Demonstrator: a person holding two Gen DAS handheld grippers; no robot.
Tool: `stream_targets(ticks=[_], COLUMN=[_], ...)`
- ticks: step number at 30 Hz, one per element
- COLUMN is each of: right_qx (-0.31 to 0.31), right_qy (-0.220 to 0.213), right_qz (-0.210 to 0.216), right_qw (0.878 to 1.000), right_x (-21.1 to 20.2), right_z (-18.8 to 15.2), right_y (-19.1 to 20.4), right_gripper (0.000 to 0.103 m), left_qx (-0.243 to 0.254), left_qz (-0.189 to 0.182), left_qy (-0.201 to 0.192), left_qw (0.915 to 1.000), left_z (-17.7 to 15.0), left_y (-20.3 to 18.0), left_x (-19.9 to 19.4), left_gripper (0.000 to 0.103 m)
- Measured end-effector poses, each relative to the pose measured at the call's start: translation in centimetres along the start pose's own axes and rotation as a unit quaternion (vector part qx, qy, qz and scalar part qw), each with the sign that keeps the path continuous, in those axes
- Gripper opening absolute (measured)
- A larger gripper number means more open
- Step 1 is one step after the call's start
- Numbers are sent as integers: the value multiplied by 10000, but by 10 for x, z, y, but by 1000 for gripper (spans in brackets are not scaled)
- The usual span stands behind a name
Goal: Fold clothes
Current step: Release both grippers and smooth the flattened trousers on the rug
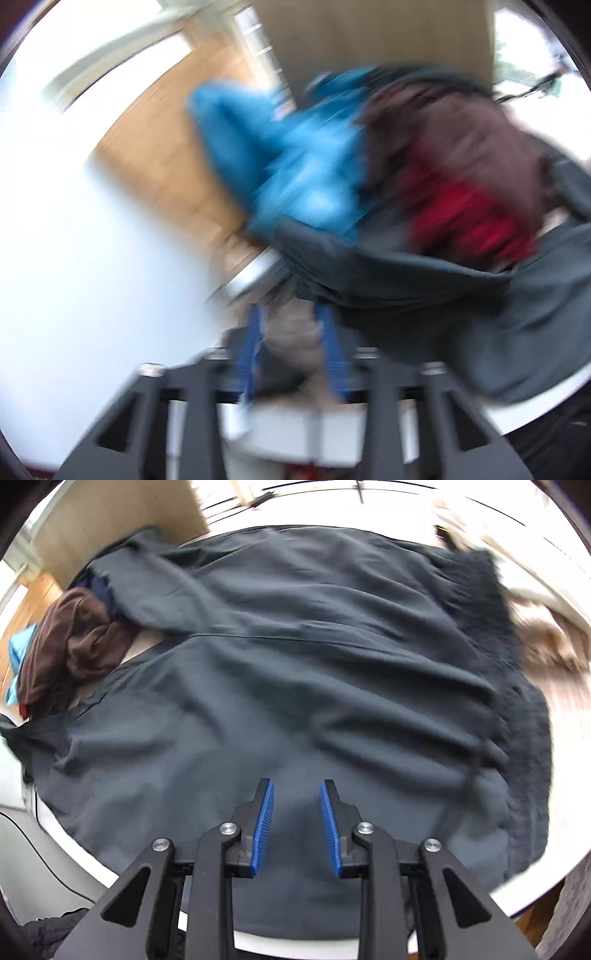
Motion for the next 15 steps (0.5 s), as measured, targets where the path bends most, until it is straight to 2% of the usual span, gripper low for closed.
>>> stream_targets(ticks=[3,7,10,15], right_qx=[-118,-142,223,1080], right_qy=[37,64,-12,-237], right_qz=[-8,-48,-161,-547], right_qw=[9999,9999,9996,9924], right_x=[1,1,-6,-26], right_z=[3,4,-8,-40], right_y=[8,12,-8,-64], right_gripper=[26,26,26,26], left_qx=[-189,3,-26,594], left_qz=[-205,-306,-770,-1138], left_qy=[95,123,241,212], left_qw=[9996,9995,9967,9915], left_z=[-27,-49,-57,-54], left_y=[7,-6,-28,-95], left_x=[1,3,11,16], left_gripper=[41,44,44,44])
Point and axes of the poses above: each gripper's, at about its wrist camera, not at the fingertips, and x roughly the way its jaws point, y to its left, z to its top, the point moved 6 cm from there along x, roughly the way its jaws point
